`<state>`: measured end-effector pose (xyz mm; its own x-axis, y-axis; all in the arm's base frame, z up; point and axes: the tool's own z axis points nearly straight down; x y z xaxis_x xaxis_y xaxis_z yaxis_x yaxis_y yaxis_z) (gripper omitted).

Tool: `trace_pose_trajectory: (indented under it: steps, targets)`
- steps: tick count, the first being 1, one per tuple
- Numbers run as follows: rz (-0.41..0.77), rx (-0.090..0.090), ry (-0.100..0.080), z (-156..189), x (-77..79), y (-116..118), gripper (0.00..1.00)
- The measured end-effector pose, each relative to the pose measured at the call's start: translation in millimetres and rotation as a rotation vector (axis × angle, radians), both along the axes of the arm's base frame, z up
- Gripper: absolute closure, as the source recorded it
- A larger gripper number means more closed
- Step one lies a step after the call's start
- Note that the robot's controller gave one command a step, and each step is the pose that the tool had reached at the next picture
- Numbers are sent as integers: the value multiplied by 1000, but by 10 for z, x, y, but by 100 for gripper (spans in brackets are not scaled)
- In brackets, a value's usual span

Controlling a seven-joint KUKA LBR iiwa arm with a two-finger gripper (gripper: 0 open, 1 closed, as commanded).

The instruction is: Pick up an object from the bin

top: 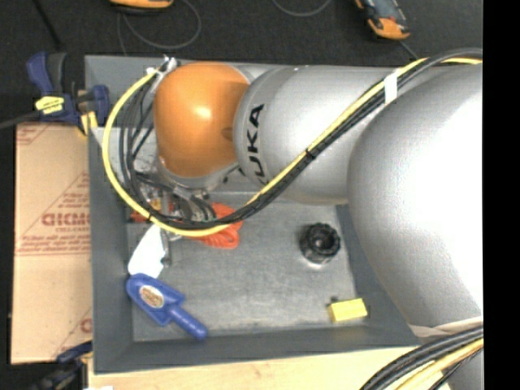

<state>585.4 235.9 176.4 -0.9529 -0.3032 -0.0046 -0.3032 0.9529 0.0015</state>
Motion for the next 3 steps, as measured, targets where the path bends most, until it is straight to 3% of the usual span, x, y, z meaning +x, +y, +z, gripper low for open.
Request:
trace_pose_trajectory:
  steps: [1, 2, 3]
  targets:
    - [128, -1, -6, -219, -34, 1, 0]
    - [392, -3, -3, -841, -5, 23, 0]
    - [351, -1, 2, -1057, 42, -10, 100]
